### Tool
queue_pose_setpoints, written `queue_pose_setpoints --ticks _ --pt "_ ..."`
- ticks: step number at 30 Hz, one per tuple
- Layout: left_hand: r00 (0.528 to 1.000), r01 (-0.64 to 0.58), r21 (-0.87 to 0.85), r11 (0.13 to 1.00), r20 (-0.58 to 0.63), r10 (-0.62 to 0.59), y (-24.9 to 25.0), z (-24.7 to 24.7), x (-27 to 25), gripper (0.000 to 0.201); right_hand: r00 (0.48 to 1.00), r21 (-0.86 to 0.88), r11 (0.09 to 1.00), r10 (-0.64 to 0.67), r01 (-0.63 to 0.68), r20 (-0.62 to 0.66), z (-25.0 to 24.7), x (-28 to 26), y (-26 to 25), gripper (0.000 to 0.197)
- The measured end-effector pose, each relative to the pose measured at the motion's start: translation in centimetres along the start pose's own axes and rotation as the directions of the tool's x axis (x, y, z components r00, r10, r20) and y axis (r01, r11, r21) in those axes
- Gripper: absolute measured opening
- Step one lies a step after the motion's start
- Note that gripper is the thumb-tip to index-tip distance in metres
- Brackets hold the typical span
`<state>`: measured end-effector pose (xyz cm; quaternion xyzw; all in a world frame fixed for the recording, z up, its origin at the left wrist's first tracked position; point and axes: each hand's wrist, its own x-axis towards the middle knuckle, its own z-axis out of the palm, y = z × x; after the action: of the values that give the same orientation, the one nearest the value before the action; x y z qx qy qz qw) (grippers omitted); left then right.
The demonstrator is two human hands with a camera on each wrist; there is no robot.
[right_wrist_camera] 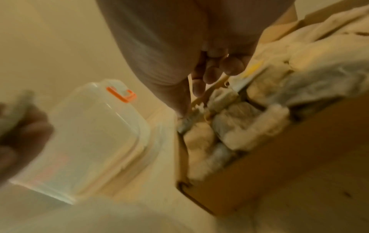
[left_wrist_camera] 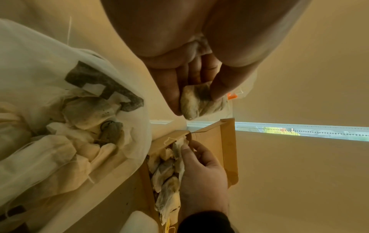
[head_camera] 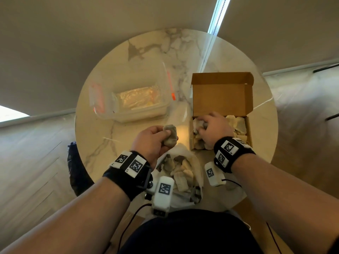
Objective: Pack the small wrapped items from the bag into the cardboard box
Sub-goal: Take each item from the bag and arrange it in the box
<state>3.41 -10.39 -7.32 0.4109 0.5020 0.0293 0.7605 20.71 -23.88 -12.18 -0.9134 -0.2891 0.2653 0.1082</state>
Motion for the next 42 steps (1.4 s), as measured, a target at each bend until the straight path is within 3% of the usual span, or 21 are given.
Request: queue_pose_setpoints --ticks 3,5,7,9,10,12,15,18,20,23,26,33,38,42 --pt "0.996 -0.088 0.101 0.991 0.011 0.087 0.2 0.6 0.1 0.009 0.999 0.201 0.979 0.021 -0.014 -0.034 -1.9 -1.5 -0.4 0.022" --pt "0.976 -0.216 0.255 0.942 0.053 0.209 0.5 1.2 -0.2 0.008 0.998 0.459 0.886 0.061 -0.069 0.031 -3.0 -2.9 -0.9 0.018" --pt "0.929 -0.370 0.378 0.848 0.139 0.344 0.9 2.1 -0.6 0.010 0.976 0.751 0.627 0.078 -0.208 0.205 -3.8 -4.3 -1.5 0.022" --pt "0.862 -0.506 0.446 0.738 0.260 0.434 1.2 3.0 -0.7 0.018 0.942 0.890 0.320 0.027 -0.325 0.335 -4.4 -5.7 -1.9 0.019" --pt "0.837 -0.547 0.469 0.693 0.310 0.451 1.3 3.3 -0.7 0.024 0.942 0.914 0.242 0.003 -0.326 0.335 -4.5 -6.2 -1.9 0.015" --pt "0.810 -0.586 0.509 0.630 0.390 0.438 1.4 3.9 -0.7 0.034 0.960 0.944 0.185 -0.022 -0.272 0.280 -4.5 -6.8 -1.4 0.019" --pt "0.822 -0.568 0.562 0.601 0.412 0.392 1.1 4.4 -0.4 0.040 0.983 0.944 0.279 0.017 -0.178 0.180 -4.1 -7.2 -0.2 0.023" --pt "0.902 -0.433 0.642 0.633 0.312 0.300 0.5 4.7 1.1 0.038 0.991 0.840 0.531 0.119 -0.115 0.061 -3.3 -7.2 1.8 0.015" --pt "0.917 -0.397 0.726 0.562 0.283 0.281 -0.4 4.9 2.4 0.034 0.990 0.716 0.689 0.142 -0.112 0.018 -2.4 -7.1 3.1 0.016" --pt "0.935 -0.348 0.820 0.455 0.271 0.229 -1.6 5.5 3.9 0.034 0.991 0.594 0.796 0.134 -0.118 0.017 -1.2 -6.4 3.7 0.020" --pt "0.935 -0.345 0.873 0.343 0.287 0.209 -2.5 6.0 4.9 0.043 0.997 0.486 0.871 0.082 -0.066 -0.012 -0.1 -5.2 3.1 0.022" --pt "0.913 -0.391 0.900 0.192 0.352 0.206 -2.9 6.0 5.4 0.051 0.999 0.243 0.970 -0.020 0.012 0.030 1.8 -3.1 2.1 0.027" --pt "0.897 -0.427 0.904 0.027 0.419 0.142 -3.2 6.2 5.2 0.049 0.999 0.159 0.987 -0.016 0.024 -0.051 2.6 -3.3 2.1 0.030" --pt "0.898 -0.428 0.903 0.037 0.420 0.133 -2.8 6.1 4.8 0.044 0.999 0.055 0.998 -0.040 0.040 -0.003 3.0 -3.2 1.5 0.031"
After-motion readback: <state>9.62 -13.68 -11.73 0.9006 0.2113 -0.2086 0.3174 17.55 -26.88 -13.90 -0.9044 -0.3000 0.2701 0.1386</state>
